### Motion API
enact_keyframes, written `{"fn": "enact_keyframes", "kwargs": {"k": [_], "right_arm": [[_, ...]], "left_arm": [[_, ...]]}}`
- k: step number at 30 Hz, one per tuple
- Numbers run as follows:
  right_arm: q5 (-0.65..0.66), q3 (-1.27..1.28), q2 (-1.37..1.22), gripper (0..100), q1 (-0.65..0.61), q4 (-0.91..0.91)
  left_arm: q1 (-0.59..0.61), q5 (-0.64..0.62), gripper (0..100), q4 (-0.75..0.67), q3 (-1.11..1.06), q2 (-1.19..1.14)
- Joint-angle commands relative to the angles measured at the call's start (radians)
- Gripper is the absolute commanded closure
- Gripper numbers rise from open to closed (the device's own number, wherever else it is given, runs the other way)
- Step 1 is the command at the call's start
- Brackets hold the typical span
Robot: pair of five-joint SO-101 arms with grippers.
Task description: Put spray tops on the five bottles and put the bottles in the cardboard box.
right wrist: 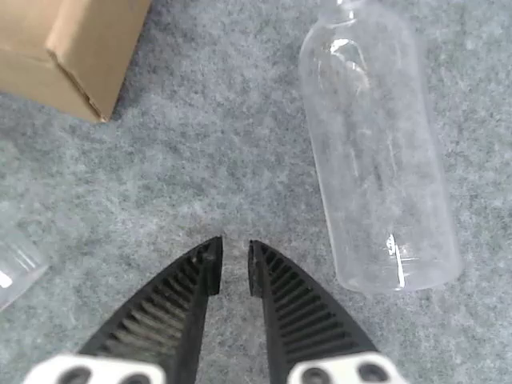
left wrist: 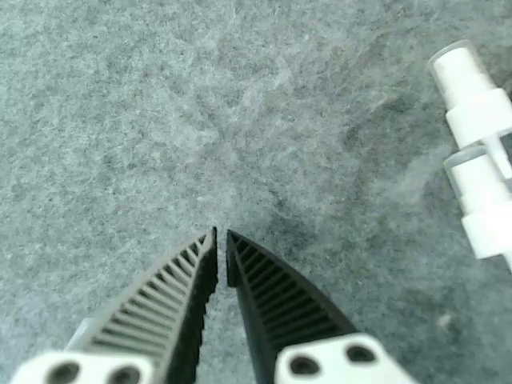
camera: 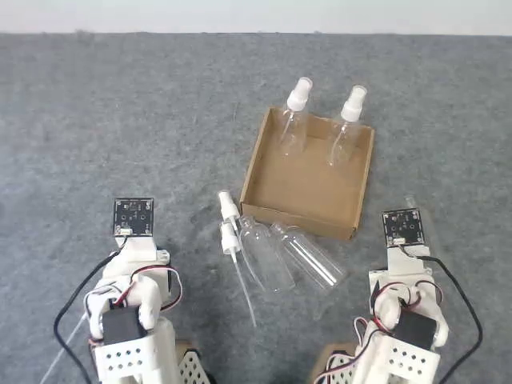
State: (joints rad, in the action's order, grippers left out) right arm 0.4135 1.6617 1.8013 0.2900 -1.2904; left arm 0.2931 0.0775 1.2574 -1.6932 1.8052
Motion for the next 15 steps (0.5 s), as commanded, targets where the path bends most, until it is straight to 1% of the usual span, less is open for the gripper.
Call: {"fn": "enact_keyframes", "kwargs": {"k": [1,15], "right_arm": [[-0.003,0.021,0.016,98.3,0.001,-0.007],[-0.008,0.021,0.016,98.3,-0.012,-0.007]], "left_arm": [[0.002,0.009,99,0.005,0.008,0.015],[0.002,0.009,99,0.005,0.008,0.015]]}}
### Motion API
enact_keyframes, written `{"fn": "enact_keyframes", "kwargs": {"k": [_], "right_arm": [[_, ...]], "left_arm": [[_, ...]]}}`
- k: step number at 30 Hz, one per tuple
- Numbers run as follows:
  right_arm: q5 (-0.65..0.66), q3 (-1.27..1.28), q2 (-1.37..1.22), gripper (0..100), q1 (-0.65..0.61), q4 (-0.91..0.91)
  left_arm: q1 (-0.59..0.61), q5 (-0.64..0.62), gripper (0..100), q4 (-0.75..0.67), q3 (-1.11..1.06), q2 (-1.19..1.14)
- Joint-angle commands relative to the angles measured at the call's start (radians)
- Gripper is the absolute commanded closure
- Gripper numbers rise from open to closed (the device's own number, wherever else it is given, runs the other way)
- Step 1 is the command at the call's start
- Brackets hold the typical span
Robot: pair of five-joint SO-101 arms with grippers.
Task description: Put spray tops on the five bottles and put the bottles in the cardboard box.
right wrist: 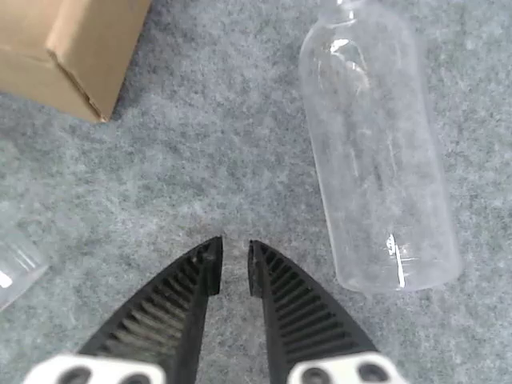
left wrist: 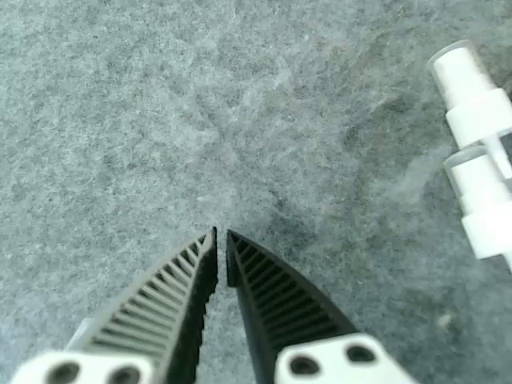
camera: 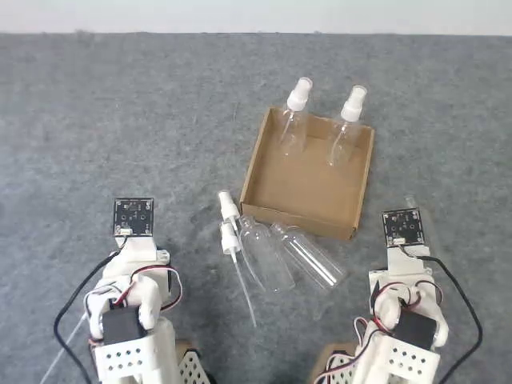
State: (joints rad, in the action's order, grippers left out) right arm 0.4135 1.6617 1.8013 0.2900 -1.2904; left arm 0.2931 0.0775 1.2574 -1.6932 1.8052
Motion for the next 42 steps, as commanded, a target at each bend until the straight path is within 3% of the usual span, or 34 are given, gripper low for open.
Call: {"fn": "enact_keyframes", "kwargs": {"k": [1,16,19,25,27,31,35,42], "right_arm": [[-0.006,0.021,0.016,98.3,-0.018,-0.007],[-0.003,0.014,0.016,98.1,-0.013,0.004],[-0.002,-0.005,0.016,98.1,-0.013,0.036],[-0.002,-0.068,0.016,98.1,-0.012,0.131],[-0.002,-0.095,0.016,98.1,-0.013,0.111],[-0.002,-0.091,0.016,98.1,-0.018,0.087],[-0.002,-0.077,0.016,98.1,-0.018,0.087],[-0.002,-0.075,0.016,98.1,-0.018,0.087]], "left_arm": [[0.002,0.009,99,0.005,0.008,0.015],[-0.057,0.009,99,0.002,0.008,0.017],[-0.020,0.017,99,-0.087,0.008,0.017],[0.121,0.348,99,-0.265,0.079,0.014],[0.178,0.382,99,-0.224,0.165,0.008],[0.245,0.568,97,-0.046,0.364,-0.072],[0.330,0.726,90,0.021,0.549,-0.327],[0.465,0.867,89,0.018,0.820,-0.901]]}}
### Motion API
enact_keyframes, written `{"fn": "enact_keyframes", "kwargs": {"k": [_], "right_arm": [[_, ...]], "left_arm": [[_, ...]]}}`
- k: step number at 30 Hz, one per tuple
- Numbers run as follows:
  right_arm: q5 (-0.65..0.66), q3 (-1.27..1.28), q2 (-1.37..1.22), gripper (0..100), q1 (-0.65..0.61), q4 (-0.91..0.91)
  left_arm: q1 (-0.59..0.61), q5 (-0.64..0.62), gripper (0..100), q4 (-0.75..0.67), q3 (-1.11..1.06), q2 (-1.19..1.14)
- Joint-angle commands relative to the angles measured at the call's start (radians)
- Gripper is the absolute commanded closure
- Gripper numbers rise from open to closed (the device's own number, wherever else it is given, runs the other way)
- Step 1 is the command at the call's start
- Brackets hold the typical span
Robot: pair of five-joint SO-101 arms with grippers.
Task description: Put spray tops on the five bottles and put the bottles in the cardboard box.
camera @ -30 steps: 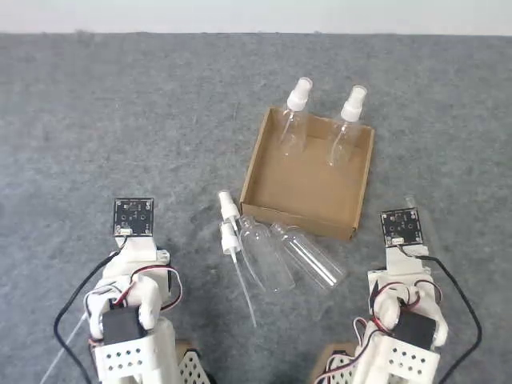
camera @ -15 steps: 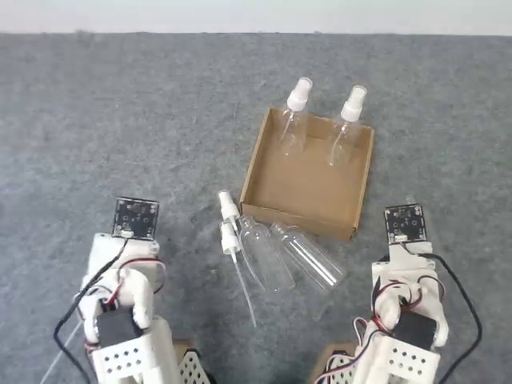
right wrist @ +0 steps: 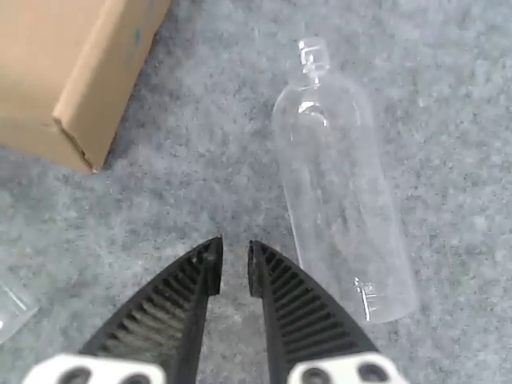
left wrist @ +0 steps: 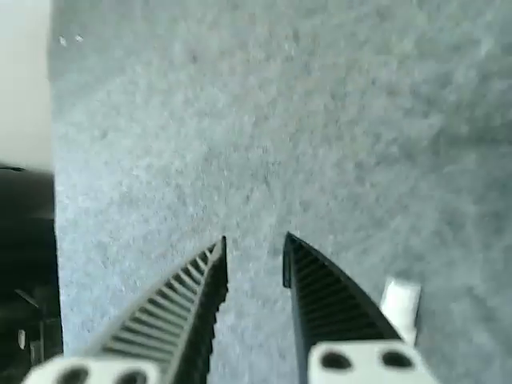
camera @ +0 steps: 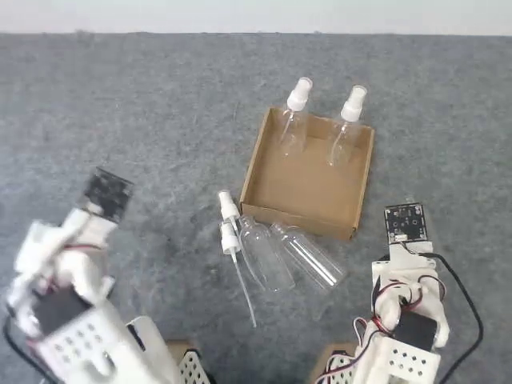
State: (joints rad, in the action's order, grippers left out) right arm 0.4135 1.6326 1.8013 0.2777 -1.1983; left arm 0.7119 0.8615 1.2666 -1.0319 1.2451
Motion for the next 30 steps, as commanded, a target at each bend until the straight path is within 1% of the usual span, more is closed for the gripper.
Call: {"fn": "enact_keyframes", "kwargs": {"k": [1,4,7,11,13,16,23,28,30], "right_arm": [[-0.002,-0.046,0.016,98.1,-0.005,-0.005],[-0.003,-0.035,0.016,98.1,-0.005,-0.005],[-0.003,-0.021,0.016,98.1,-0.007,-0.005],[-0.003,-0.021,0.016,98.1,-0.007,-0.004],[-0.003,-0.021,0.016,98.1,-0.007,-0.004],[-0.003,-0.021,0.016,98.1,-0.007,-0.004],[-0.003,-0.020,0.016,98.1,-0.007,-0.004],[-0.003,-0.020,0.016,98.1,-0.007,-0.004],[-0.003,-0.020,0.016,98.1,-0.007,-0.001]], "left_arm": [[0.051,0.092,89,0.009,0.183,-0.420],[0.052,0.106,88,0.009,0.240,-0.640],[0.052,0.160,88,0.014,0.277,-0.825],[0.049,0.178,88,0.017,0.295,-0.974],[0.049,0.213,88,0.034,0.286,-1.008],[0.051,0.224,88,0.089,0.291,-1.019],[0.069,0.227,88,0.092,0.259,-1.020],[0.117,0.267,88,-0.002,0.213,-1.020],[0.124,0.296,85,-0.018,0.182,-1.020]]}}
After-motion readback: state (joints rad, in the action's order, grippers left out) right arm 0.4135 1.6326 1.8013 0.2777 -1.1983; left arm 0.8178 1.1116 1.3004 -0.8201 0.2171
